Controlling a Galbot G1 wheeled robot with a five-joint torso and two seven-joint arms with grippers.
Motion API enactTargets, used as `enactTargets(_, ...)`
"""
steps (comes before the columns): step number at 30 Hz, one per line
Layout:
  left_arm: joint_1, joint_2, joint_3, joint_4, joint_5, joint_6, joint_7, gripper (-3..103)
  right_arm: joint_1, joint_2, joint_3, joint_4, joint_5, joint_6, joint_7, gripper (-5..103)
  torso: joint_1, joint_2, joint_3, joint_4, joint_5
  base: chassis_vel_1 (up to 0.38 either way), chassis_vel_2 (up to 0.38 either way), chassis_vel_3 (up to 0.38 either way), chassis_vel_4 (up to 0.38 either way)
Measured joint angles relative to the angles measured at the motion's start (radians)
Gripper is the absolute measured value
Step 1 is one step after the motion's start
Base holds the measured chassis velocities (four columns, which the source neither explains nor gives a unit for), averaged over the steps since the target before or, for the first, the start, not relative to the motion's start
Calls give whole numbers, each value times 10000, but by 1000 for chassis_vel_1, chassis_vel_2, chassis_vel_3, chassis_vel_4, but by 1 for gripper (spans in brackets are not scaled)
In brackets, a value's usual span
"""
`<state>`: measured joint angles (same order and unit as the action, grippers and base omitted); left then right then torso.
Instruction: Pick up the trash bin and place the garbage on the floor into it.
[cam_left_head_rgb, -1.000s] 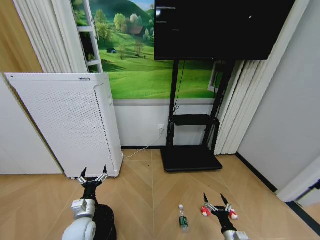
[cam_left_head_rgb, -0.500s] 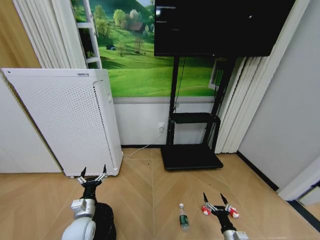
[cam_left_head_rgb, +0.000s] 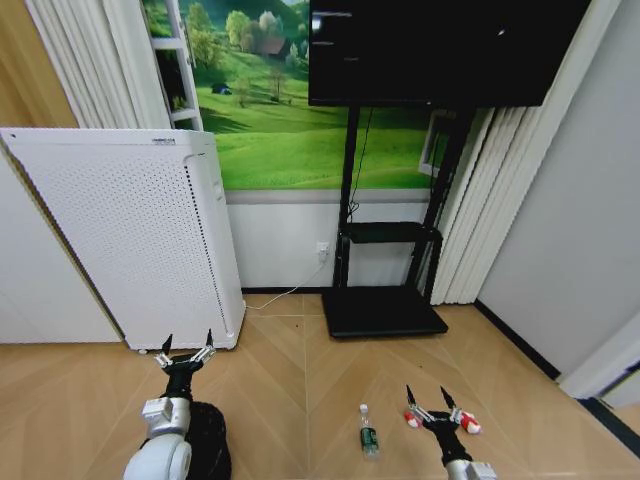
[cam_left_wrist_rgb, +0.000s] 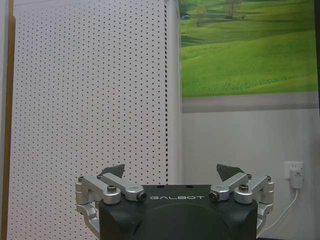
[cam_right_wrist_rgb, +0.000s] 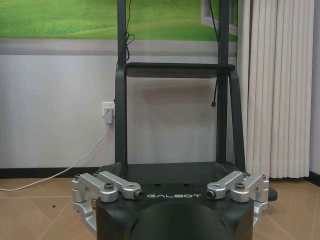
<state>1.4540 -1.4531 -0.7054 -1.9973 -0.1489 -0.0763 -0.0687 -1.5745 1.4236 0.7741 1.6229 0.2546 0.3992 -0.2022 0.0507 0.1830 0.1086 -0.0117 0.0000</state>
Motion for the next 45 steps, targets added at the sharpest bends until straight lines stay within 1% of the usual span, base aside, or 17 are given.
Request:
enactTargets(2, 4, -1, 1, -1, 0, 0, 0, 100, 0, 0, 0, -3, 0, -1, -1, 100, -16, -75, -58, 0, 0, 0, 0, 0, 0)
enactTargets(5, 20, -2, 0, 1, 0, -8, 2, 100, -10, 1, 0, -22, 1, -1, -6, 100, -67, -319, -250, 0, 0, 0, 0, 0, 0)
enactTargets(6, 20, -2, 0, 1, 0, -8, 2, 100, -10, 1, 0, -22, 1, -1, -6, 100, -67, -319, -250, 0, 0, 0, 0, 0, 0)
enactTargets(13, 7, 0, -1, 45, 16, -65, 1, 100, -22, 0, 4, -39, 4, -1, -12, 100, -117, -624, -506, 0, 0, 0, 0, 0, 0)
enactTargets(19, 34, 12, 26, 22, 44, -190, -84, 100, -23, -12, 5, -75, 85, 12, 9, 100, -130, -729, -598, 0, -1, 0, 0, 0, 0)
enactTargets(22, 157, 113, 21, -325, 118, -31, -280, 100, -22, -47, 20, -89, 80, 31, 61, 100, -130, -736, -607, 0, 1, 0, 0, 0, 0)
enactTargets(26, 384, 397, -75, -993, 277, 460, -582, 100, -20, -93, 58, -122, 41, 77, 171, 100, -130, -733, -605, 1, -1, 0, 0, 0, 0)
enactTargets(28, 680, 785, -243, -1789, 169, 1369, -1103, 100, -17, -114, 101, -189, -166, 118, 225, 100, -127, -718, -593, 0, -1, 0, 0, 0, 0)
enactTargets(29, 680, 785, -243, -1789, 169, 1369, -1103, 100, -17, -114, 101, -189, -166, 118, 225, 100, -127, -718, -593, 0, -1, 0, 0, 0, 0)
enactTargets(31, 970, 1093, -508, -2409, -38, 2076, -1533, 100, -33, -112, 119, -268, -463, 176, 273, 100, -124, -703, -582, 1, 1, 0, 0, 0, 0)
enactTargets(32, 970, 1093, -508, -2409, -38, 2076, -1533, 100, -33, -112, 119, -268, -463, 176, 273, 100, -124, -703, -582, 1, 1, 0, 0, 0, 0)
enactTargets(34, 1307, 1375, -743, -2888, -629, 2591, -1845, 100, -59, -109, 120, -293, -651, 191, 395, 100, -120, -693, -573, 0, -4, 0, 0, 0, 0)
enactTargets(35, 1307, 1375, -743, -2888, -629, 2591, -1845, 100, -59, -109, 120, -293, -651, 191, 395, 100, -120, -693, -573, 0, -4, 0, 0, 0, 0)
enactTargets(37, 1875, 1764, -1088, -3356, -1311, 2956, -1949, 100, -67, -174, 149, -137, -691, 25, 632, 100, -117, -681, -566, -1, 3, 0, 0, 0, 0)
enactTargets(39, 2054, 1873, -1191, -3463, -1505, 3066, -1962, 100, -37, -217, 175, -46, -673, -63, 720, 100, -117, -676, -563, 0, -2, 0, 0, 0, 0)
enactTargets(41, 2541, 2205, -1445, -3659, -1898, 3273, -1986, 100, 64, -333, 244, 125, -523, -202, 865, 100, -114, -667, -556, 2, -1, 0, 0, 0, 0)
enactTargets(45, 2843, 2487, -1680, -3601, -1943, 3301, -1843, 100, 121, -399, 269, 182, -430, -264, 911, 100, -113, -660, -550, 1, -2, 0, 0, 0, 0)
